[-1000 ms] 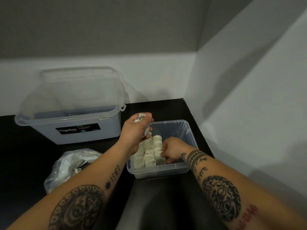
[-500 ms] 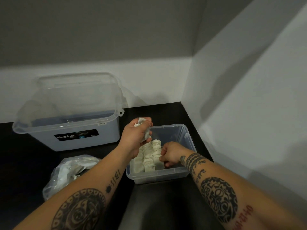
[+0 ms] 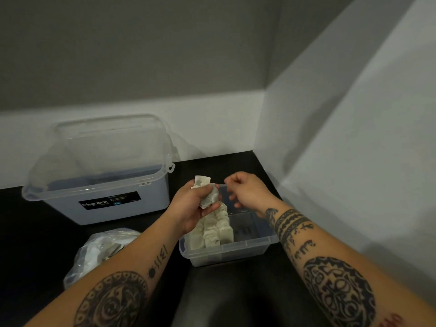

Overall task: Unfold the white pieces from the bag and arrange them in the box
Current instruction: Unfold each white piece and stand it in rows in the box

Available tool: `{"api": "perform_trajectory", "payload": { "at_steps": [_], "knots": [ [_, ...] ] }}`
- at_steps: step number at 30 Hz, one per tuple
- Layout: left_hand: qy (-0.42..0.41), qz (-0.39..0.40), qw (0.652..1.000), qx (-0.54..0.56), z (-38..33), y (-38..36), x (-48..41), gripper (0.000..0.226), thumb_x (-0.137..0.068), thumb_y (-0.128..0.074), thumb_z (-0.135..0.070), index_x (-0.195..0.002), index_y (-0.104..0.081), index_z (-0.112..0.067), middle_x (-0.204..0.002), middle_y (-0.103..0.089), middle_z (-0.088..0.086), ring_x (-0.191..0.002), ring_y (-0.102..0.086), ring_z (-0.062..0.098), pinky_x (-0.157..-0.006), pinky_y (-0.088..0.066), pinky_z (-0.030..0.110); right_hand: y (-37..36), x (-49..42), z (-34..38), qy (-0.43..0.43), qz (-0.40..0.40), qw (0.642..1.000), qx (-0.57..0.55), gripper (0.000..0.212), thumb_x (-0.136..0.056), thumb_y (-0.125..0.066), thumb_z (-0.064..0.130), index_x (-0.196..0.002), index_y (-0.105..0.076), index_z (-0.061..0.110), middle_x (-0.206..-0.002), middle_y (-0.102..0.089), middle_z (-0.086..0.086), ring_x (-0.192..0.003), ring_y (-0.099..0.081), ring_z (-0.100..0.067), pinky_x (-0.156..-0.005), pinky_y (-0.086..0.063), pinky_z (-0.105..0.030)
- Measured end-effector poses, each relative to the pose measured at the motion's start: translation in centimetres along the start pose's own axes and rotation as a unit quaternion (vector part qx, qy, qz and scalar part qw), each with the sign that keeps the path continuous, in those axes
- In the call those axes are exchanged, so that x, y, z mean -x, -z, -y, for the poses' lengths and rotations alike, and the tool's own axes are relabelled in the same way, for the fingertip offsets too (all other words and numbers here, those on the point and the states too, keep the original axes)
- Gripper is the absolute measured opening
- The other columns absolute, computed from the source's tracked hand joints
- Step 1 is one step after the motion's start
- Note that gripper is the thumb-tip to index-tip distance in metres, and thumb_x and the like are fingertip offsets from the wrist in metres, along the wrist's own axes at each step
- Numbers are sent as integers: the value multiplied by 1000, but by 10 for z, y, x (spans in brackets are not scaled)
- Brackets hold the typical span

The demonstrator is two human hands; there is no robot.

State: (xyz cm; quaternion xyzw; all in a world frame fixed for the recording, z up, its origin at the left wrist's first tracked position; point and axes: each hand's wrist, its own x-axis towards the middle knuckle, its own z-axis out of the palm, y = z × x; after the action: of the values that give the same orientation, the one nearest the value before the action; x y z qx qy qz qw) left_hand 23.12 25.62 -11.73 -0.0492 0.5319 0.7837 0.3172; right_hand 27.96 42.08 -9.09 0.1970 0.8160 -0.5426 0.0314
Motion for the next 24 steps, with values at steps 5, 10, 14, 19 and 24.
{"api": "perform_trajectory", "payload": {
  "at_steps": [5,10,14,19,24],
  "knots": [
    [-18,-43,999,-28,1,-6,3,17,-93,-74,-20,-108,-69,-17,-101,-76,10,-82,-75,18,-59,-58,26,1,7,9,30,80,996,-11,34,-95,-69,31,-127,-63,21,-111,-69,4,-96,-67,-9,-64,-54,-23],
    [-10,-69,997,29,1,-10,5,20,-92,-74,-27,-109,-67,-18,-93,-77,6,-73,-75,15,-53,-57,23,-6,10,1,-43,119,990,-59,39,-97,-66,35,-132,-58,19,-122,-67,-1,-105,-65,-15,-79,-60,-32],
    [-24,-88,996,10,2,-11,2,17,-92,-75,-29,-105,-67,-22,-91,-75,3,-70,-72,13,-50,-52,21,-11,9,-3,-57,128,981,-135,24,-100,-63,29,-117,-66,12,-115,-71,-11,-95,-68,-17,-77,-58,-31],
    [-42,-90,995,-24,2,-9,0,17,-92,-76,-26,-106,-67,-21,-88,-73,2,-72,-66,11,-49,-48,21,-3,3,3,-22,8,987,-161,22,-93,-73,20,-111,-66,11,-100,-74,-10,-74,-68,-12,-64,-58,-25],
    [-74,-98,990,-68,3,-9,-1,13,-95,-73,-26,-107,-69,-22,-89,-75,2,-70,-65,11,-53,-49,24,5,-5,4,74,-58,995,-45,6,-92,-73,23,-96,-69,24,-85,-74,0,-67,-67,-7,-63,-55,-24]
  ]
}}
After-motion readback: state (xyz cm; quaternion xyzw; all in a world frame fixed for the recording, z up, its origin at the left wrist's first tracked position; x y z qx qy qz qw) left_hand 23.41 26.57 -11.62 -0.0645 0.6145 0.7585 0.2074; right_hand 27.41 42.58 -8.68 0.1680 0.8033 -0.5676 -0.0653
